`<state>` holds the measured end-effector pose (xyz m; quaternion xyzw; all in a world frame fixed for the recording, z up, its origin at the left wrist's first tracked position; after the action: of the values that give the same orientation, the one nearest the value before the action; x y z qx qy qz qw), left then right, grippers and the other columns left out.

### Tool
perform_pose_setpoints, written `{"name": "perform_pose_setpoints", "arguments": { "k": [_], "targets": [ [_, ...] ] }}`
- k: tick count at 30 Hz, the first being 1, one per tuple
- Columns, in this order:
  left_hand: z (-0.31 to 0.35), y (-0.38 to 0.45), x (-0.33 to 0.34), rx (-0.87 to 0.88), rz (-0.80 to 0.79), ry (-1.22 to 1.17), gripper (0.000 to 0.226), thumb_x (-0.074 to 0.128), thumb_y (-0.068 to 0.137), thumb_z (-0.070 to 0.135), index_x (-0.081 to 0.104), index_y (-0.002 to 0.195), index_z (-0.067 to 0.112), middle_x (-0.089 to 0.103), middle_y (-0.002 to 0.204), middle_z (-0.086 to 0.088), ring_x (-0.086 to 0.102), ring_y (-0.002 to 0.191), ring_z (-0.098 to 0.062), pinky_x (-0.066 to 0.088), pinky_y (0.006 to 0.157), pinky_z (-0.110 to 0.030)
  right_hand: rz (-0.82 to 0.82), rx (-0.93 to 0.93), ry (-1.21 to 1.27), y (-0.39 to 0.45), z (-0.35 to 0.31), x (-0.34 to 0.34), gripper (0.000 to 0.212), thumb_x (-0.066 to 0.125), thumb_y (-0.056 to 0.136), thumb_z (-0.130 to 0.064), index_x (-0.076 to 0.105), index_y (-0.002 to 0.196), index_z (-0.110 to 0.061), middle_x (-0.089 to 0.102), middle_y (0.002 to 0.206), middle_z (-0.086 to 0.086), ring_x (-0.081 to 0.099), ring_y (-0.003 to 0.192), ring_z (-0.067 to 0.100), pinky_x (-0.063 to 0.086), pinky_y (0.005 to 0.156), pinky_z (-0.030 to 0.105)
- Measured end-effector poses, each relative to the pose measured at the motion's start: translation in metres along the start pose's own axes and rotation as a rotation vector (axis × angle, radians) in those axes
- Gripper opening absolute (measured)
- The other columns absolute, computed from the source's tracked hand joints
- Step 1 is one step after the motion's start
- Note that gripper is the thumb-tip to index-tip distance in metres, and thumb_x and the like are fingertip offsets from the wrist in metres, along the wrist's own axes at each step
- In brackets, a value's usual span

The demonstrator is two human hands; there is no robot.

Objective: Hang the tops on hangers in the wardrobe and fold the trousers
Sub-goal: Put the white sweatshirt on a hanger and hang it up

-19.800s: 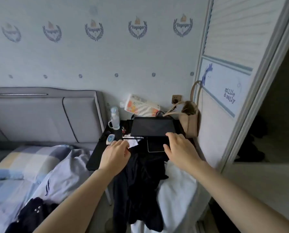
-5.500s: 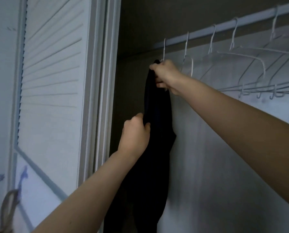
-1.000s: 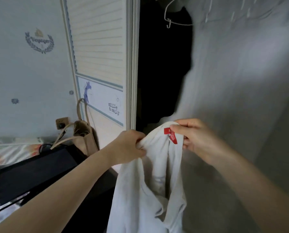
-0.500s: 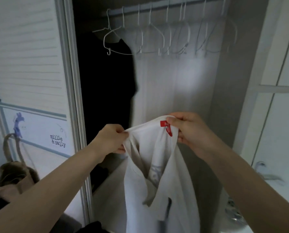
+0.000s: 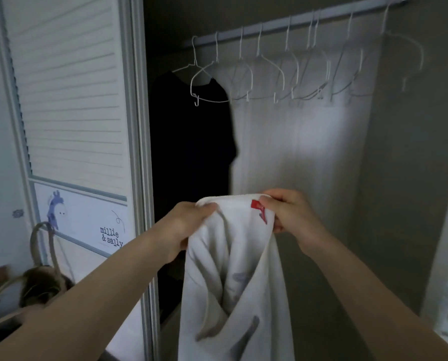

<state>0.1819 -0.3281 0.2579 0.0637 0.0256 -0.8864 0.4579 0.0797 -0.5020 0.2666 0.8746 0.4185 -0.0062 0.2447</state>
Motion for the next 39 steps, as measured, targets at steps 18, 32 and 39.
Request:
{"name": "perform_pose_setpoints", "arguments": {
  "k": [18, 32, 39],
  "targets": [
    [0.06, 0.146, -0.08, 0.434, 0.236, -0.196, 0.037, 0.06, 0.094, 0.024, 0.077, 0.062, 0.017, 0.075, 0.073, -0.011, 0.072, 0.064, -0.019, 0.054, 0.051, -0.023, -0.1, -0.09, 0.136, 0.289, -0.144, 0.084, 0.026, 0.044, 0.098, -0.027, 0.054, 0.112, -0.007, 0.059, 0.085, 0.01, 0.059, 0.067, 0.02, 0.057, 0.057, 0.028],
    [0.094, 0.234, -0.126, 0.521, 0.342, -0.111, 0.034, 0.06, 0.094, 0.027, 0.075, 0.07, 0.008, 0.074, 0.077, -0.016, 0.073, 0.07, -0.025, 0.057, 0.068, -0.036, 0.043, -0.028, -0.06, 0.447, -0.165, 0.136, 0.012, 0.051, 0.093, -0.014, 0.045, 0.084, -0.01, 0.044, 0.078, 0.004, 0.041, 0.064, 0.017, 0.039, 0.054, 0.029],
    [0.096, 0.258, -0.129, 0.549, 0.328, -0.109, 0.028, 0.06, 0.094, 0.025, 0.075, 0.08, 0.006, 0.075, 0.082, -0.015, 0.073, 0.078, -0.026, 0.056, 0.074, -0.036, 0.013, -0.079, 0.134, 0.447, -0.181, 0.138, 0.028, 0.039, 0.094, -0.012, 0.057, 0.114, -0.018, 0.052, 0.096, 0.005, 0.048, 0.068, 0.016, 0.041, 0.051, 0.026]
  ]
}}
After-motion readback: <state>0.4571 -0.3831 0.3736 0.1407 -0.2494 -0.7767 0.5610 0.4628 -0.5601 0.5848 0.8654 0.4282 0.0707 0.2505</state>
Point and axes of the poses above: each hand's wrist, its own y-axis towards the middle knuckle, its own x-axis out of the palm, z = x × y, the point moved 2 cm from there along y, towards the middle knuckle
